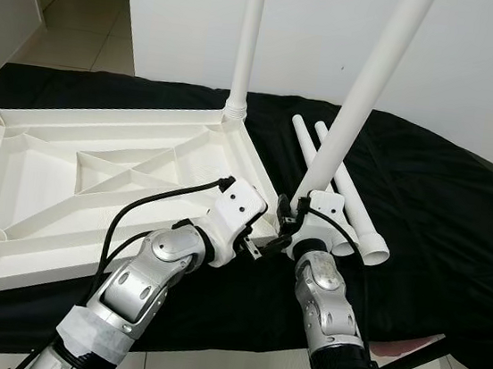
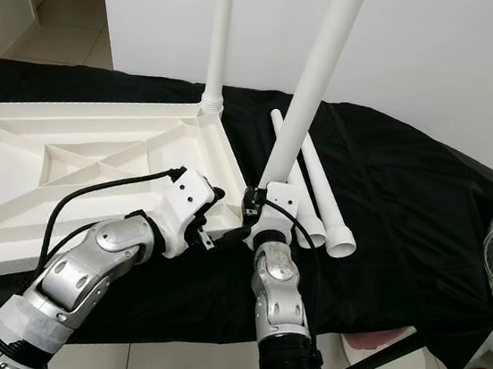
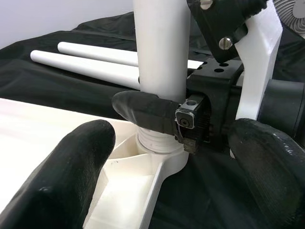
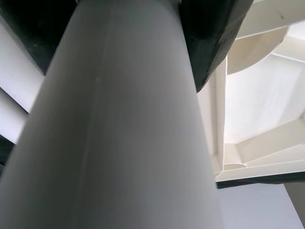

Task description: Building children table

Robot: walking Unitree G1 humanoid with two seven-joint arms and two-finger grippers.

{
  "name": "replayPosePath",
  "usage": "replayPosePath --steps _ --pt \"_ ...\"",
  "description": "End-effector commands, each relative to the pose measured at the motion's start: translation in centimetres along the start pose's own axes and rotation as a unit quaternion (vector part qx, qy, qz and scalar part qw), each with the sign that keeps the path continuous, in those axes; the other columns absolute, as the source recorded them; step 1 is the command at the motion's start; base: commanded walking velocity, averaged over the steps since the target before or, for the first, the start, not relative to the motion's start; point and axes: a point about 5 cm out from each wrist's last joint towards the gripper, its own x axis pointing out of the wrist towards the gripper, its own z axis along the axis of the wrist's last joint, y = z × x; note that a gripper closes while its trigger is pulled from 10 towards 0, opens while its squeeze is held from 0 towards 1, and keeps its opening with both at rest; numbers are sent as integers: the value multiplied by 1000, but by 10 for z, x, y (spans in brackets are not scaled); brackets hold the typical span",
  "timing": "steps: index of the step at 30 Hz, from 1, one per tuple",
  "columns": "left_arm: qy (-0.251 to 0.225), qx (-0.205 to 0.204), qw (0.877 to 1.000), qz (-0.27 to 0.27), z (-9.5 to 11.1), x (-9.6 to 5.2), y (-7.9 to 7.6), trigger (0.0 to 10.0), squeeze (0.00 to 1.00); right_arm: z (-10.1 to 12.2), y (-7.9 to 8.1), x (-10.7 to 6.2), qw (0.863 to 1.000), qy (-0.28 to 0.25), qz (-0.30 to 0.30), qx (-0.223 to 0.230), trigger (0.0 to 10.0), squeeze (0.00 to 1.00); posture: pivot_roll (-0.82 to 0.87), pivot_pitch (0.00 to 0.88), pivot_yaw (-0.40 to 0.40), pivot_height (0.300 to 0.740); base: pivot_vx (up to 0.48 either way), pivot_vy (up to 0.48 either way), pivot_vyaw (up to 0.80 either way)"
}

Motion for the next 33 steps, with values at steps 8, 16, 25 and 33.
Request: replayPosePath --steps 8,16,25,33 --pt "6 -3 1000 -13 -3 2 -7 10000 0 -1 0 -5 1000 3 25 17 10000 1000 41 50 -68 740 0 0 0" --pt "12 0 999 -29 -5 -5 -5 10000 0 6 -24 -11 994 -8 107 -6 10000 0 39 50 -68 740 0 0 0" --pt "22 7 999 -49 -9 -11 -3 10000 0 9 -43 -15 984 -4 175 -37 10000 0 35 47 -64 740 0 0 0" --pt "31 16 997 -66 -10 -14 -4 10000 0 4 -52 -5 959 19 274 -77 10000 0 43 40 -56 740 0 0 0"
